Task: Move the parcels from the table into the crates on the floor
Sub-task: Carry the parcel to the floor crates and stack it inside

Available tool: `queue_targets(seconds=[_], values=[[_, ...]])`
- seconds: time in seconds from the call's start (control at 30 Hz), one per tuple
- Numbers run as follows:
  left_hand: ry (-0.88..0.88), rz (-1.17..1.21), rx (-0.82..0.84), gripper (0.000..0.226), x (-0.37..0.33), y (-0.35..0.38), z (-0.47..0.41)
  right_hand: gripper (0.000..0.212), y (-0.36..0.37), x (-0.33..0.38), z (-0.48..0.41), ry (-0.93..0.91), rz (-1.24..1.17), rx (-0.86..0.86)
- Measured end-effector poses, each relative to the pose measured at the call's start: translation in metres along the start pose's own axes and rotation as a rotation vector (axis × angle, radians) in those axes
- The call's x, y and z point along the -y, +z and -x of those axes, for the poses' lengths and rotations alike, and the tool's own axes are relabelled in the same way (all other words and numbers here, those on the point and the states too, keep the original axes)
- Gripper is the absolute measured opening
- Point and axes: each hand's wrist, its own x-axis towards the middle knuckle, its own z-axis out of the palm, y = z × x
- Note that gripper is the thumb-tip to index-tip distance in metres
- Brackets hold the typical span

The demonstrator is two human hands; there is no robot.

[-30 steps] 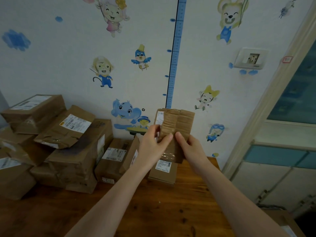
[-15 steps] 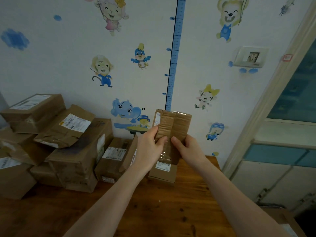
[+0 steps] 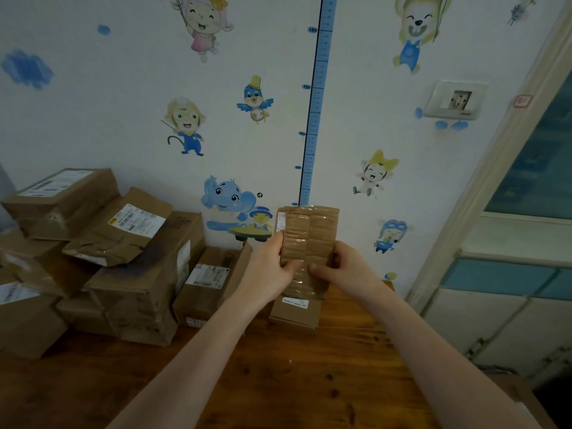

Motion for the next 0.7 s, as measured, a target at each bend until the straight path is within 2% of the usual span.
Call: queue_targets(seconds=[0.07, 0.17, 0.27, 0.33, 0.47, 0.53, 0.6, 0.7], values=[[-0.014, -0.002, 0.012, 0.026, 0.001, 0.001, 0.003, 0.034, 0.002, -0.001, 0.001, -0.007, 0.047, -0.032], [-0.032, 0.011, -0.028, 0.028, 0.001, 0.001, 0.002, 0.033, 0.003, -0.001, 0.002, -0.022, 0.061, -0.065], [-0.049, 0.069, -0.060, 0.034, -0.003, -0.003, -0.004, 0.021, 0.000, 0.006, 0.003, -0.018, 0.003, -0.032], [-0.035, 0.032, -0.119, 0.034, -0.006, -0.003, -0.006, 0.030, 0.000, 0.013, 0.003, -0.003, -0.040, -0.108], [-0.008, -0.016, -0.207, 0.030, -0.007, 0.000, -0.010, 0.045, 0.004, 0.011, 0.002, -0.078, 0.120, -0.299], [0.020, -0.003, -0.222, 0.029, -0.008, 0.000, -0.010, 0.037, 0.004, 0.009, 0.002, -0.101, 0.081, -0.290], [0.073, 0.015, -0.246, 0.028, -0.011, -0.001, -0.009, 0.019, 0.002, 0.010, 0.001, -0.119, -0.025, -0.250], [0.117, -0.020, -0.306, 0.025, -0.013, 0.002, -0.005, 0.023, 0.004, 0.013, 0.001, -0.154, -0.055, -0.252]])
